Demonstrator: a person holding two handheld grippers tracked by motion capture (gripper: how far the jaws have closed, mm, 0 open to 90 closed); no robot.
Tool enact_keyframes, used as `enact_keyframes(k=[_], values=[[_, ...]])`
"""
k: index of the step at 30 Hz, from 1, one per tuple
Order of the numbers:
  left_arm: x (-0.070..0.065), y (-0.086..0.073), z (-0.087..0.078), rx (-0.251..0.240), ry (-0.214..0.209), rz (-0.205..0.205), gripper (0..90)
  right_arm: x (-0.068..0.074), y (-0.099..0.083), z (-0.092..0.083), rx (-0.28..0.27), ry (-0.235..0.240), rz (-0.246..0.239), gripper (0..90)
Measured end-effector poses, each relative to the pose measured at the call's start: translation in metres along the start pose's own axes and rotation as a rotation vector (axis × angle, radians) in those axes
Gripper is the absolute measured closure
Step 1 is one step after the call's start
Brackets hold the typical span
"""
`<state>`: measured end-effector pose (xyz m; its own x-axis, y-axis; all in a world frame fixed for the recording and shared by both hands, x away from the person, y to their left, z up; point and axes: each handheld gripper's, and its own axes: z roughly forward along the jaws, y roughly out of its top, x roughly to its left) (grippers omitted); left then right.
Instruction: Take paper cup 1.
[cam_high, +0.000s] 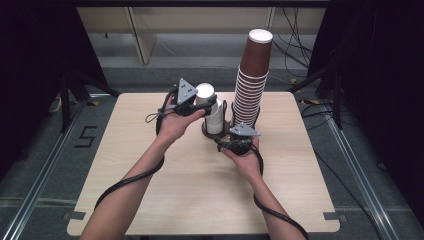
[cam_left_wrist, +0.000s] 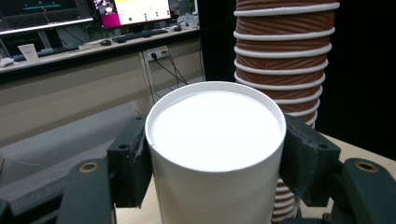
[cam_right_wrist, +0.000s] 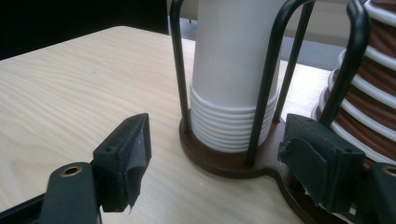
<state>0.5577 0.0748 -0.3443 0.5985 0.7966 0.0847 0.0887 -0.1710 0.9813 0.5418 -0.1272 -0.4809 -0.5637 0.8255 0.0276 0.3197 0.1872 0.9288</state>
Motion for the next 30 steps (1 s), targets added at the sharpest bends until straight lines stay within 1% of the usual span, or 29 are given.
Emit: enact_keyframes(k=[1,2,3,5,6,7,8,9,10,11,12,13,14,15,16,17,18,19,21,22,23,24,25,26,27,28,30], values=[[0.000,-0.001,-0.002,0.007,-0.002,0.001,33.2,0.000,0.000,-0.002,-0.002,0.002,-0.001,25.2],[0.001,-0.003,-0.005,0.015,-0.003,0.005,33.2,0.000,-0.001,-0.003,-0.020,0.004,-0.005,25.2],[0.001,-0.005,-0.007,0.018,-0.004,0.007,33.2,-0.002,-0.001,-0.007,-0.003,0.004,-0.021,25.2],[0.001,-0.008,-0.012,0.028,-0.005,0.003,33.2,-0.002,-0.002,-0.011,0.003,0.000,-0.019,25.1],[0.001,-0.010,-0.015,0.031,-0.005,0.001,33.2,-0.002,-0.003,-0.012,-0.016,-0.002,-0.016,24.6],[0.001,-0.011,-0.017,0.027,-0.007,-0.001,33.2,-0.002,-0.003,-0.014,-0.007,0.015,-0.010,24.1],[0.001,-0.013,-0.020,0.031,-0.009,0.004,33.2,-0.002,-0.003,-0.017,0.000,-0.001,-0.022,23.4],[0.001,-0.014,-0.022,0.026,-0.008,0.019,33.2,-0.001,-0.004,-0.019,0.002,0.000,-0.011,22.8],[0.000,-0.016,-0.025,0.036,-0.011,0.006,33.2,-0.003,-0.004,-0.020,-0.002,0.009,-0.029,21.9],[-0.001,-0.018,-0.027,0.042,-0.012,0.011,33.2,-0.004,-0.003,-0.022,0.004,0.013,-0.043,21.2],[-0.001,-0.020,-0.029,0.049,-0.016,0.015,33.1,-0.003,-0.004,-0.023,-0.005,0.027,-0.017,20.8],[-0.002,-0.022,-0.031,0.054,-0.019,0.016,33.1,-0.003,-0.004,-0.025,0.007,0.019,-0.014,20.2],[-0.002,-0.024,-0.033,0.058,-0.021,0.018,33.1,-0.003,-0.004,-0.026,0.000,0.021,-0.018,19.5],[-0.002,-0.026,-0.035,0.055,-0.020,0.036,33.1,-0.004,-0.004,-0.028,0.003,0.027,-0.026,19.2],[-0.003,-0.028,-0.037,0.055,-0.024,0.034,33.1,-0.004,-0.005,-0.030,-0.003,0.021,-0.036,18.9],[-0.003,-0.030,-0.039,0.056,-0.027,0.035,33.1,-0.003,-0.005,-0.031,-0.008,0.030,-0.019,18.7],[-0.005,-0.033,-0.042,0.062,-0.031,0.025,33.1,-0.003,-0.006,-0.033,-0.010,0.024,-0.021,18.5],[-0.006,-0.035,-0.043,0.061,-0.030,0.028,33.1,-0.004,-0.006,-0.036,-0.002,0.016,-0.039,18.4],[-0.008,-0.039,-0.046,0.061,-0.029,0.033,33.1,-0.003,-0.009,-0.039,0.000,0.044,-0.014,18.1],[-0.009,-0.040,-0.047,0.065,-0.029,0.037,33.1,-0.004,-0.009,-0.042,-0.001,0.025,-0.042,18.0],[-0.010,-0.042,-0.048,0.066,-0.034,0.036,33.1,-0.003,-0.010,-0.043,-0.009,0.026,-0.025,18.0],[-0.011,-0.043,-0.049,0.069,-0.036,0.039,33.1,-0.004,-0.010,-0.045,0.002,0.035,-0.039,18.0],[-0.012,-0.045,-0.049,0.071,-0.038,0.040,33.1,-0.003,-0.011,-0.048,0.015,0.024,-0.026,18.0],[-0.012,-0.046,-0.049,0.076,-0.039,0.046,33.1,-0.003,-0.011,-0.049,0.005,0.017,-0.028,18.0],[-0.013,-0.047,-0.050,0.081,-0.039,0.050,33.1,-0.005,-0.011,-0.049,0.006,0.034,-0.043,17.9],[-0.014,-0.048,-0.050,0.084,-0.040,0.048,33.1,-0.005,-0.011,-0.051,0.002,0.018,-0.059,17.9],[-0.015,-0.050,-0.051,0.092,-0.046,0.052,33.1,-0.004,-0.012,-0.054,0.006,0.007,-0.045,17.9]])
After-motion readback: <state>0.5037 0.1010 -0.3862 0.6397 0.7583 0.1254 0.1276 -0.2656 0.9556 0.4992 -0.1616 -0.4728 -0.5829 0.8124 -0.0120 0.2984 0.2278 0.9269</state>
